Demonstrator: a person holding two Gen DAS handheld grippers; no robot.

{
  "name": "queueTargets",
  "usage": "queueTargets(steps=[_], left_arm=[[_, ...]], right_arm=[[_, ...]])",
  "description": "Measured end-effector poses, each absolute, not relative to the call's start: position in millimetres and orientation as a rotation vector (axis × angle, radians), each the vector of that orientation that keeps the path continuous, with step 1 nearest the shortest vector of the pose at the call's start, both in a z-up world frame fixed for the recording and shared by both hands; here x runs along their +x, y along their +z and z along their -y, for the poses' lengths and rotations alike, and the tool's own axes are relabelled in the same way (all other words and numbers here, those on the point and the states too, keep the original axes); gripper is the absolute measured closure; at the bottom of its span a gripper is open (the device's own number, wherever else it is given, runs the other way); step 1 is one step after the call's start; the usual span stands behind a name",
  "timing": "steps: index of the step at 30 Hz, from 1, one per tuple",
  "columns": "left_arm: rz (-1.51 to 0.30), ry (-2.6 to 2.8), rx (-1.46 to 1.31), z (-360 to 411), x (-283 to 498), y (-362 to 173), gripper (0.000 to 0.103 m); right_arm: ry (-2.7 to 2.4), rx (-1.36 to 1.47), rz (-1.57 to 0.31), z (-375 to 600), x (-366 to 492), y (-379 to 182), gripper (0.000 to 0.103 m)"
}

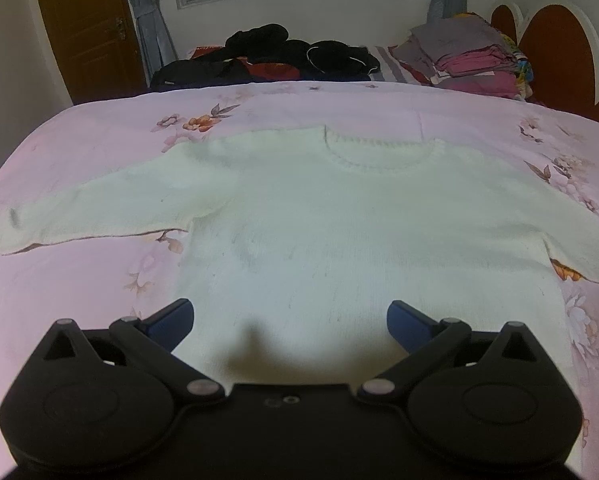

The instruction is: Fold small clothes

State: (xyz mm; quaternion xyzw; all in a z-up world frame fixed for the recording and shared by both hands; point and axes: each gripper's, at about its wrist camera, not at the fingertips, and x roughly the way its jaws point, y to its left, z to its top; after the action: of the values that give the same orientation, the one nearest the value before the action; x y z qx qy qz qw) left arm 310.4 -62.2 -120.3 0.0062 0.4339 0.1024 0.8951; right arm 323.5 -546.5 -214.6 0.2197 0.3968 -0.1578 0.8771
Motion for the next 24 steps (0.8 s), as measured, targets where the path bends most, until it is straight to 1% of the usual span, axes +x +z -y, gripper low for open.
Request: queueTargets(steps=[1,2,3,5,9,13,16,24], left_arm=[[-0.900,0.215,0.019,63,311,-120,0.000],[-0.900,0.216,0.023,64,312,-120,0.000],[-0.901,0.215,0.028,64,314,-121,0.000],[-0.908,0.209,0.028,62,317,-121,0.000],[-0.927,0.173,-0.017,53,323,-124,0.001],[-0.924,0.153,-0.040,45,327,-125,0.002],[-0.923,0.133,-0.044,37,329,-124,0.005],[-0.883,0.090,-0.052,8,334,-118,0.005]], right_arm=[[-0.339,0.462,-0.821,550,327,-215,0.056],[-0.349,0.465,-0.815,552,328,-215,0.065],[-0.364,0.472,-0.808,555,328,-215,0.078],[-0.393,0.516,-0.793,564,328,-216,0.094],[-0.392,0.525,-0.773,569,333,-213,0.100],[-0.362,0.496,-0.715,558,332,-197,0.100],[-0.312,0.484,-0.675,539,340,-184,0.100],[-0.116,0.430,-0.632,442,380,-155,0.100]])
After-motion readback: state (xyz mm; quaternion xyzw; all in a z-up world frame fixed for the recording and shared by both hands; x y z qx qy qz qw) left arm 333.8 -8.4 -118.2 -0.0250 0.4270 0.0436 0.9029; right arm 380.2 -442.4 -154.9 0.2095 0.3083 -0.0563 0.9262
